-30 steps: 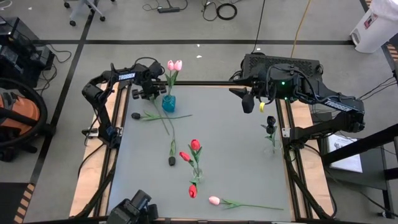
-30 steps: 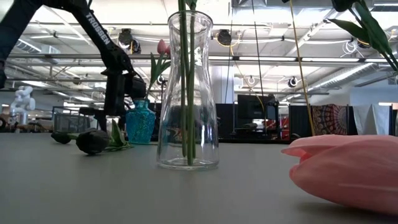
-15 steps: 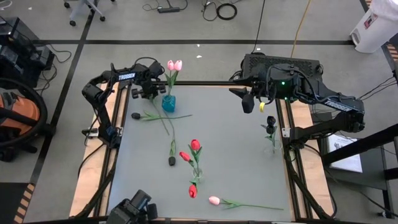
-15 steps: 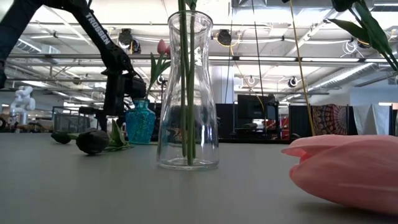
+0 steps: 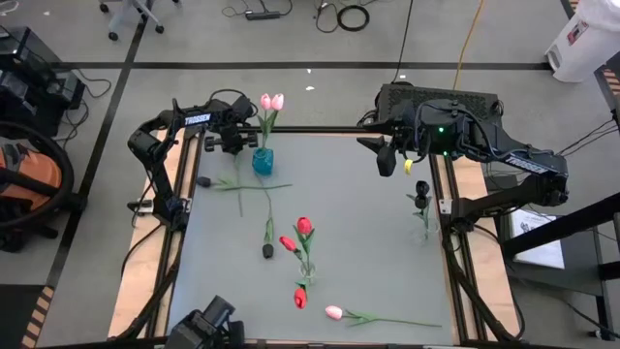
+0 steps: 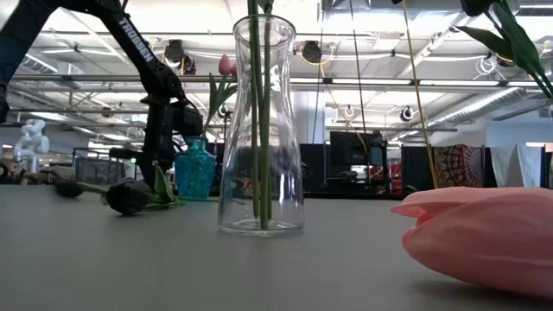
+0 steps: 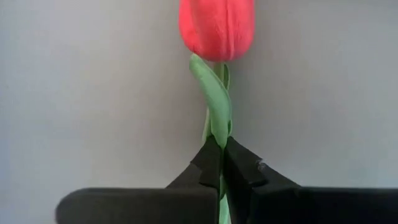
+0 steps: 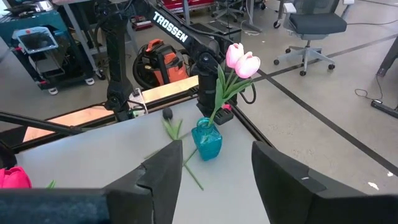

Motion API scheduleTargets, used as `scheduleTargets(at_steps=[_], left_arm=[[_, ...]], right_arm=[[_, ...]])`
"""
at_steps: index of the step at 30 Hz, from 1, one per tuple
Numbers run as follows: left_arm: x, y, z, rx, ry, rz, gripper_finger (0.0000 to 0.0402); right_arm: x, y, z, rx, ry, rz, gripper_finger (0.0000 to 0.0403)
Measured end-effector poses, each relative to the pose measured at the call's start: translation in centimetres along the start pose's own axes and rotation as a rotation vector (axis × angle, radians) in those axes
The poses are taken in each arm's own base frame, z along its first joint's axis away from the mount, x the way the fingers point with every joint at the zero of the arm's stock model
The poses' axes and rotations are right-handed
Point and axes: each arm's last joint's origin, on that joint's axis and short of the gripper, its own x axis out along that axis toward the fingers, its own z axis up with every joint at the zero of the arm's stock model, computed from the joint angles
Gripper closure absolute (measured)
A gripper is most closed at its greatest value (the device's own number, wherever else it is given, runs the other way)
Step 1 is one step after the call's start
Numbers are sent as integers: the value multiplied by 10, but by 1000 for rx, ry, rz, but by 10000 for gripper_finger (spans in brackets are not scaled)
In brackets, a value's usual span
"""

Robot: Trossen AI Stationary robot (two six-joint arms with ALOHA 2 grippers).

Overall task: Sort flowers into vase by color
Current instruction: Put the red flower into the left transparent vase

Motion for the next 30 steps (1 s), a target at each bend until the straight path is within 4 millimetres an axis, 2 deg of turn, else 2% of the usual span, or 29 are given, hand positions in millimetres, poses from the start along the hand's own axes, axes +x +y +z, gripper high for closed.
scheduleTargets(at_steps=[5, 9, 19, 30], left_arm=[[-5, 1, -1, 0, -11, -10, 384], [-18, 3, -2, 20, -46, -41, 383], [-71, 15, -13, 15, -191, -162, 382], [-134, 41, -41, 12, -369, -313, 382]], right_arm=[[0, 0, 0, 0, 0, 0, 218], [0, 0, 0, 0, 0, 0, 218], [0, 0, 0, -1, 0, 0, 218], [0, 0, -1, -36, 5, -1, 218]])
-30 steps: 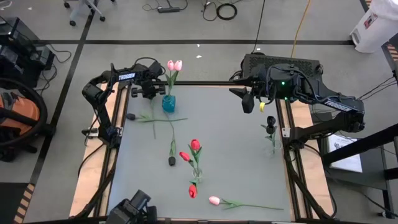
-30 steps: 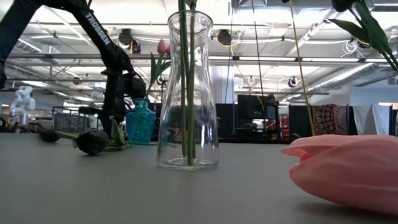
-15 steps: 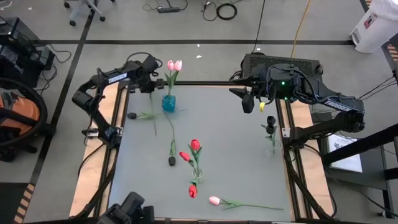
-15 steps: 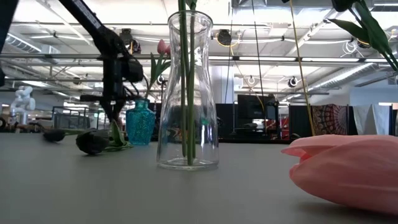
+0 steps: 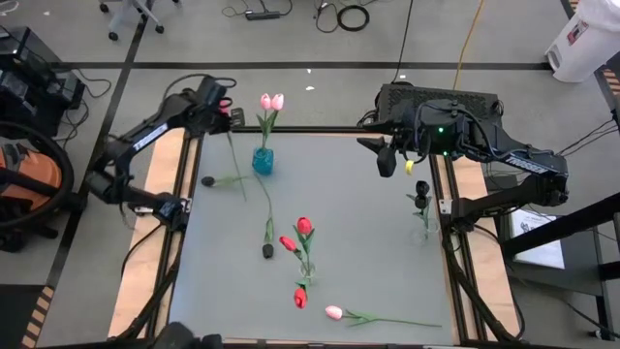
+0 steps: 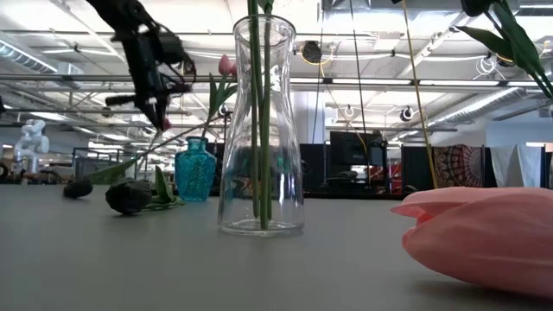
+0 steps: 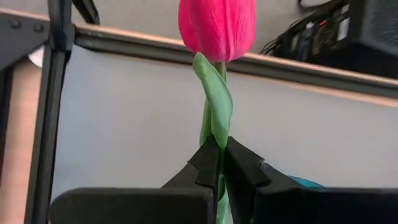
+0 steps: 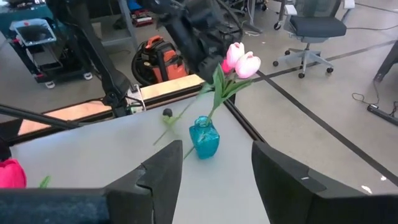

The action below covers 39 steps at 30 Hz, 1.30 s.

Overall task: Sort flowers into vase by color
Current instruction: Put the red flower into the left transparent vase

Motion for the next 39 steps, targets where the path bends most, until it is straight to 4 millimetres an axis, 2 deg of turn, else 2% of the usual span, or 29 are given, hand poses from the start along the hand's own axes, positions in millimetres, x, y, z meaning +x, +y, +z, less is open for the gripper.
scheduleTargets(at_steps=[10, 22, 26, 33, 39], left_arm=[[-65, 10, -22, 70, -112, -144, 382], [-129, 23, -56, 147, -277, -379, 382], [-150, 22, -65, 195, -360, -514, 382], [-187, 13, -78, 340, -490, -872, 382], [-201, -2, -87, 413, -498, -1066, 382]], right_arm=[[0, -1, -4, -78, 42, -6, 218], [0, -1, -4, -88, 44, -7, 218], [0, -1, -4, -94, 43, -7, 218], [0, -1, -4, -107, 43, -6, 218], [0, 1, -3, -103, 30, 52, 218]])
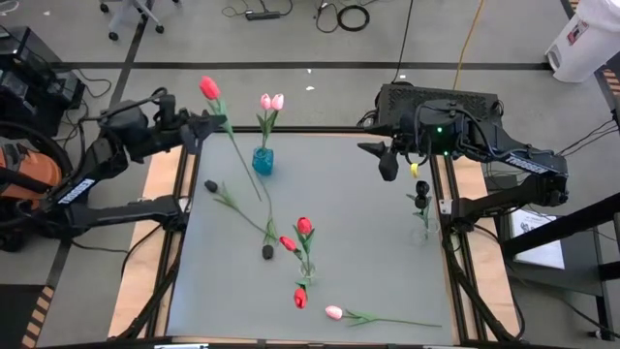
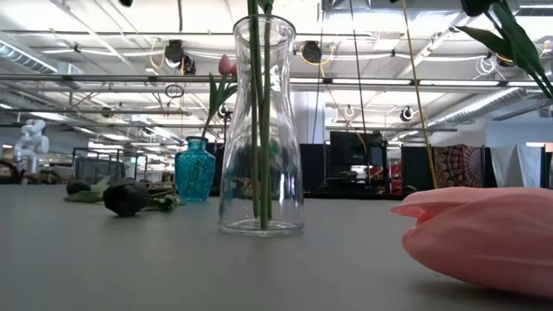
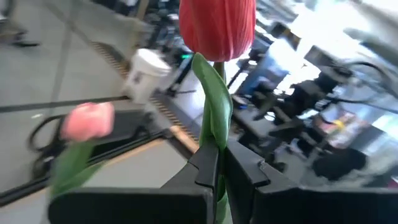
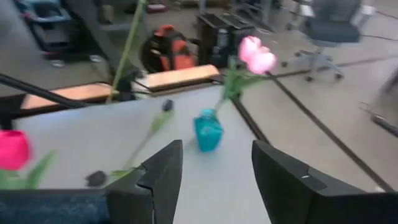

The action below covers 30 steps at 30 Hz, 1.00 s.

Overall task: Sort flowers into vase by color
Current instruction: Put the red flower into the left transparent vase

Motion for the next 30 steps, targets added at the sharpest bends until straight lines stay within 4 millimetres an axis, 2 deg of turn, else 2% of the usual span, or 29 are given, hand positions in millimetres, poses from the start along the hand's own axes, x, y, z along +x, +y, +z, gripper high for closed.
scheduleTargets(at_steps=[4, 10, 16, 24, 30], left_arm=[[18, -10, -2, 30, -1, -81, 382], [60, -25, -8, 125, -42, -178, 382], [96, -37, -14, 211, -8, -194, 382], [132, -61, -2, 348, -28, -229, 382], [150, -83, 7, 426, -59, -275, 382]], right_arm=[[0, 3, 5, 3, -51, 106, 218], [-3, 8, 17, 14, -169, 263, 218], [-5, 9, 25, 122, -233, 314, 218], [2, 10, 29, 247, -251, 339, 218], [14, 12, 31, 273, -262, 346, 218]])
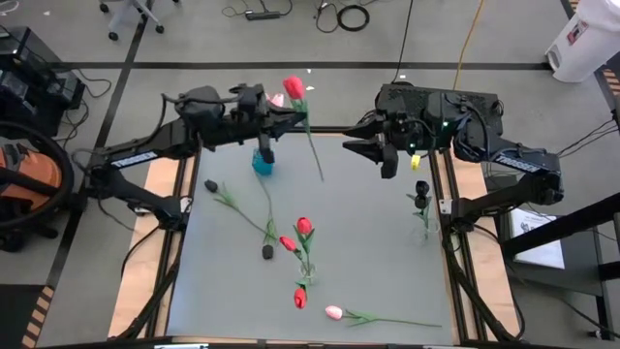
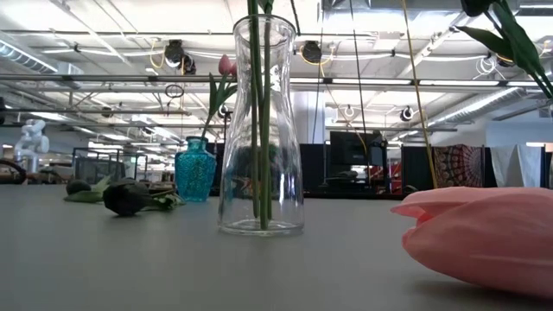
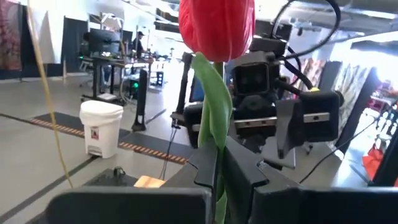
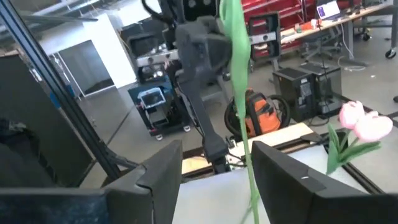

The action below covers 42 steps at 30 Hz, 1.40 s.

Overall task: Sort flowers into vase by color
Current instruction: Put the red flower into the left transparent vase

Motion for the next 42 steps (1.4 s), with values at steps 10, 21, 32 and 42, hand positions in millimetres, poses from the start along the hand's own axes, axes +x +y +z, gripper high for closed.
scheduleTargets(at_steps=[10, 21, 32, 42], left_arm=[[24, -17, -9, 19, 35, -57, 382], [30, -26, -10, 12, -22, -91, 382], [27, -43, -6, 5, -53, -121, 382], [5, -66, 42, 25, -101, -172, 382]], right_arm=[[1, 1, 4, -8, -42, 16, 218], [1, 2, 3, -4, -26, 38, 218], [1, 6, 0, 15, -10, 52, 218], [2, 11, -2, 13, 3, 70, 218]])
